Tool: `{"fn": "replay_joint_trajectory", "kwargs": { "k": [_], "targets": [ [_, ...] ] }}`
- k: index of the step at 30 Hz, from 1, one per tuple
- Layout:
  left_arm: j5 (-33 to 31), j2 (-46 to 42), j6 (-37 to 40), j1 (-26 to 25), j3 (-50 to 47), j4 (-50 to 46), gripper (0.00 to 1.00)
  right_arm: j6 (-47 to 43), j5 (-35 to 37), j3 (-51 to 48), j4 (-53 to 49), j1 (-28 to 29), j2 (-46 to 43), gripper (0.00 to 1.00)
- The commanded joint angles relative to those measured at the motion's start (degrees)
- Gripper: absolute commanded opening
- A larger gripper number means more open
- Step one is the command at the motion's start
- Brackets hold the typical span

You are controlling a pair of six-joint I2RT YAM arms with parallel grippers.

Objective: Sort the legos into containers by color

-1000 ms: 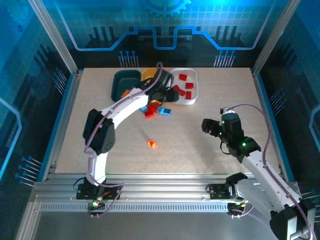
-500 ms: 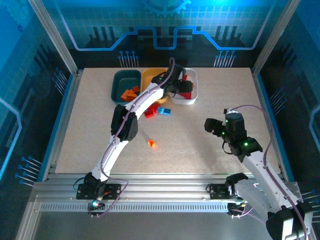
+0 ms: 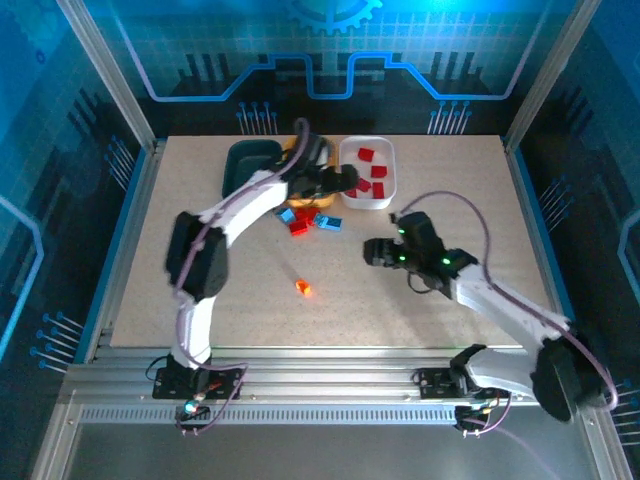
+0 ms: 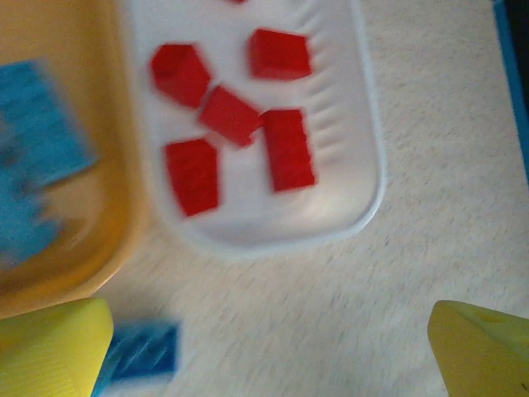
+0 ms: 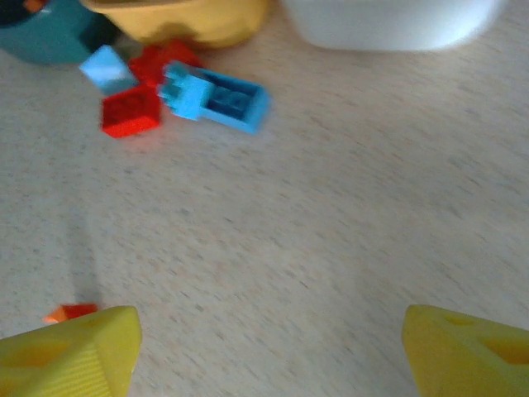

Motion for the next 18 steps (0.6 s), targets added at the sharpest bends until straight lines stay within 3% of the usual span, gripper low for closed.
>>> {"fn": "replay_joint_trajectory", "kwargs": {
  "k": [1,3,8,13,18],
  "targets": [
    [2.7,-9.2,-11.1,7.0,-19.5,12.7,0.99,-3.8,1.9,10.0,3.2,3.0,10.6,0.83],
    [3.8,-13.9,-14.2,10.4,-29.0,14.9,0.99,-5.2,2.5,16.5,1.7,3.4,18.1,0.83],
    [7.0,-21.9,-15.9,17.7,-42.1,16.3,0.99,-9.5,4.1,31.1,-3.2,3.3,33.1,0.83],
    [10.1,-26.7,-15.3,22.2,-46.8,15.9,0.99,-12.9,3.4,42.3,-8.2,3.2,43.5,0.80],
    [10.9,-31.4,-12.9,22.9,-50.1,13.9,0.99,-14.5,2.1,46.5,-10.3,3.1,48.4,0.76]
  ]
}}
